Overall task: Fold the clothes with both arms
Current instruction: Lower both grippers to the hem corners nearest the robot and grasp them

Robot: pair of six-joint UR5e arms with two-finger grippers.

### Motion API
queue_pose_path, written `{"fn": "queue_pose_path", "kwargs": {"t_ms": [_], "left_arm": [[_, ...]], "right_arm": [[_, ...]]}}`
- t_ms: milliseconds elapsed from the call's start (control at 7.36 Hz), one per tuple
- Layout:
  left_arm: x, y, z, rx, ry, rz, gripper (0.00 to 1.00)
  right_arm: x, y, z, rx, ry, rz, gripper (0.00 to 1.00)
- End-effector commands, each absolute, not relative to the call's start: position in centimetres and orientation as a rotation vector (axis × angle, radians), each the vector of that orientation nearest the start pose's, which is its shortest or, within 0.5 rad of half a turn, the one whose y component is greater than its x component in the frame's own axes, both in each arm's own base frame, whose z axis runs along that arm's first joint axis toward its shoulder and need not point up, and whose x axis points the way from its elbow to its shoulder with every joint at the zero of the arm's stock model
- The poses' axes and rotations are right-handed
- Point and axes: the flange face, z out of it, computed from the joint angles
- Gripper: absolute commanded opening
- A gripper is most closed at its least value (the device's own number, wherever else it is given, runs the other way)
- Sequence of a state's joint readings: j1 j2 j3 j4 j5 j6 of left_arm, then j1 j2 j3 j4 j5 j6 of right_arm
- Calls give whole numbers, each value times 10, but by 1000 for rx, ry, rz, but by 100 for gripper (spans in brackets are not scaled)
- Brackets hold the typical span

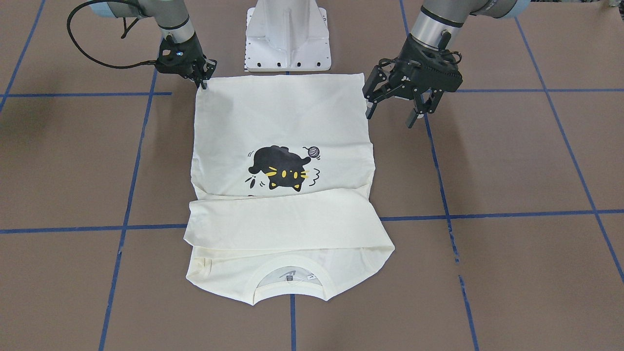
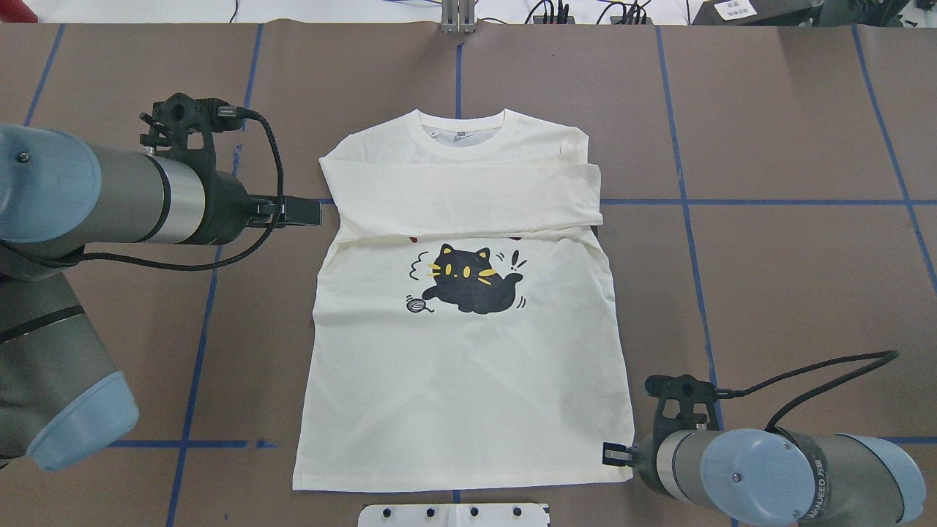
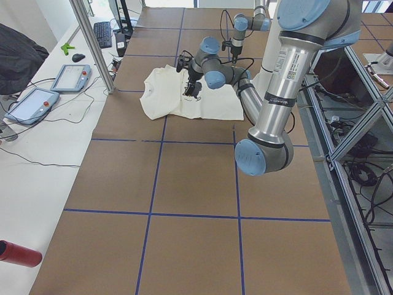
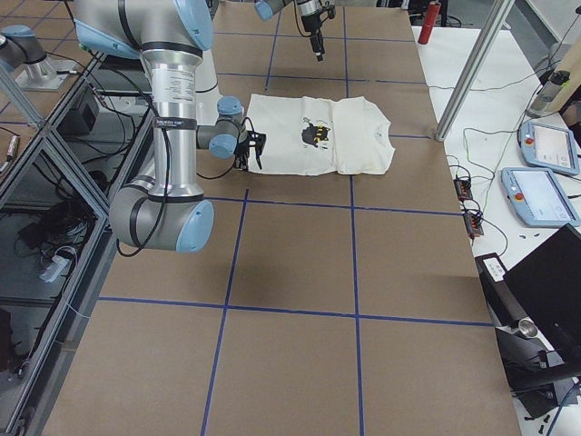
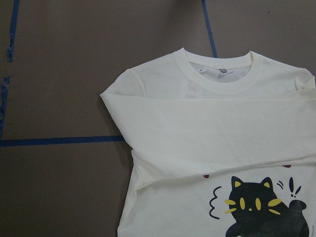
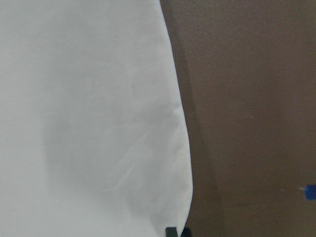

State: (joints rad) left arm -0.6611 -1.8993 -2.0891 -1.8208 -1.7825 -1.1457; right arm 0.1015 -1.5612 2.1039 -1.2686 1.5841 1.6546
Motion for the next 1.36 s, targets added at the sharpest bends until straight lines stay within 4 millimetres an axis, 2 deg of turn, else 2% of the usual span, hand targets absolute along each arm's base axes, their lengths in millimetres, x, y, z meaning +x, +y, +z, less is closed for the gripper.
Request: {"fn": "queue_pose_path", "kwargs": {"t_ms": [0,136,272,408,816,952,1088,1223], "left_arm": [[352,-411,250,353,1005,-125,100],[347,-402,277,285,989,-207,100],[350,-392,279,217,1008,-292,100],[377,-360,293,114,997,-324,100],[452,-261,312,-50,950,-406,99],[468,-231,319,-90,930,-411,99],[477,-213,320,-110,924,-424,94],[489,-196,329,-134,899,-416,93]], "right_arm": [[-453,-181,358,4,-885,176,0],[-445,-183,352,8,-899,182,0],[-437,-188,344,14,-920,192,0],[-431,-192,335,17,-943,200,0],[-413,-205,312,26,-994,223,0],[-413,-208,309,28,-1002,228,0],[-413,-208,307,28,-1007,228,0],[-413,-209,306,28,-1010,230,0]]}}
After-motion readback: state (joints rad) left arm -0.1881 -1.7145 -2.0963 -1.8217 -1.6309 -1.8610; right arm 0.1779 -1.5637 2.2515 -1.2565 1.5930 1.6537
